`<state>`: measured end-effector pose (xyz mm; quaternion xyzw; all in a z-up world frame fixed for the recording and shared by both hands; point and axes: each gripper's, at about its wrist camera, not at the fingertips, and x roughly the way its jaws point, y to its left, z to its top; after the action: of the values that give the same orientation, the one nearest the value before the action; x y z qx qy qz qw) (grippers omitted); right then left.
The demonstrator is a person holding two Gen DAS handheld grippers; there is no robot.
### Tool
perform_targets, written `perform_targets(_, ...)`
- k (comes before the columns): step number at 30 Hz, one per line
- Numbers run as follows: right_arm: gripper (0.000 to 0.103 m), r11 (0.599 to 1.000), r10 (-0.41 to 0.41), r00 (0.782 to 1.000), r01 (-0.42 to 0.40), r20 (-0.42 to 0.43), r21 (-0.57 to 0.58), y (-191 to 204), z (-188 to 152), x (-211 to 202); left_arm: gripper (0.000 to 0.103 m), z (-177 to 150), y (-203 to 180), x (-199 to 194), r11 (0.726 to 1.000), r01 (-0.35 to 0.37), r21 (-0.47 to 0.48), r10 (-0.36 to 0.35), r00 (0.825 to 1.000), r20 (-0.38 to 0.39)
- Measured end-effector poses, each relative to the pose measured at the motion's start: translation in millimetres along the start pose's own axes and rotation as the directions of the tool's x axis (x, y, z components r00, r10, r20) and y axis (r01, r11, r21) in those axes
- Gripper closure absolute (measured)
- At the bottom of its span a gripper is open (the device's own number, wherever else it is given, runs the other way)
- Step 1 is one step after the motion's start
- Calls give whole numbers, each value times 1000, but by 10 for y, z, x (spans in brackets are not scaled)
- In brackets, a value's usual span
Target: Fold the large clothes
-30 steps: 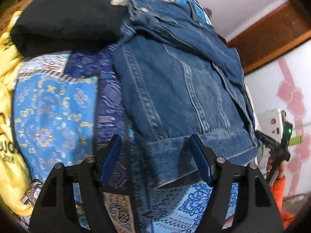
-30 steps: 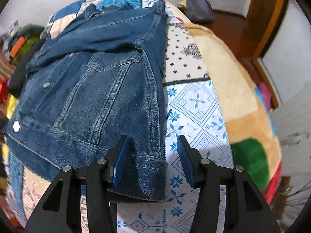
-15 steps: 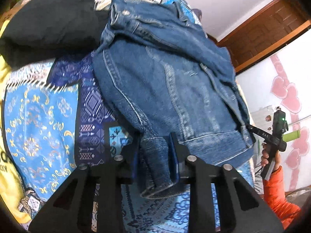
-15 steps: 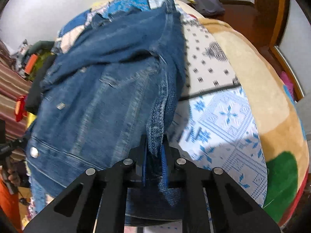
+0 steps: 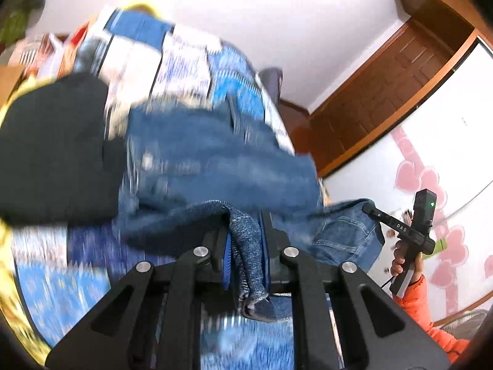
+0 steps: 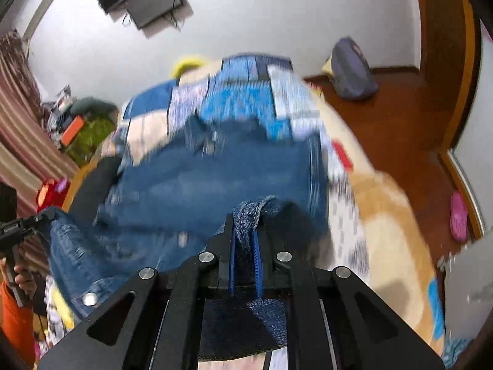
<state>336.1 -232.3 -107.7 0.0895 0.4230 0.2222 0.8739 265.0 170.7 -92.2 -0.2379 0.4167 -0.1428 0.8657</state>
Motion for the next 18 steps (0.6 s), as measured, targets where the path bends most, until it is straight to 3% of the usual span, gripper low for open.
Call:
perform_targets(4,95,999,-30,999,29,45,29,-52,456,204,89,528,128,76,998,-56,3,56,995,77)
perform_targets(8,95,995,-74,996,71,41,67,-197,806,656,89,901,463,339,993,-101,-57,106,990,97)
perform_targets(12,95,991,-106,994,108,-29,79,-322,901,1265,89,1119,842,923,979,-175,-105,180,983,43)
perform_targets(18,94,985,-138,981,150,-134,84,-576,740,1859,88,1074,1315,1618,963,-230,-143,223,973,-65)
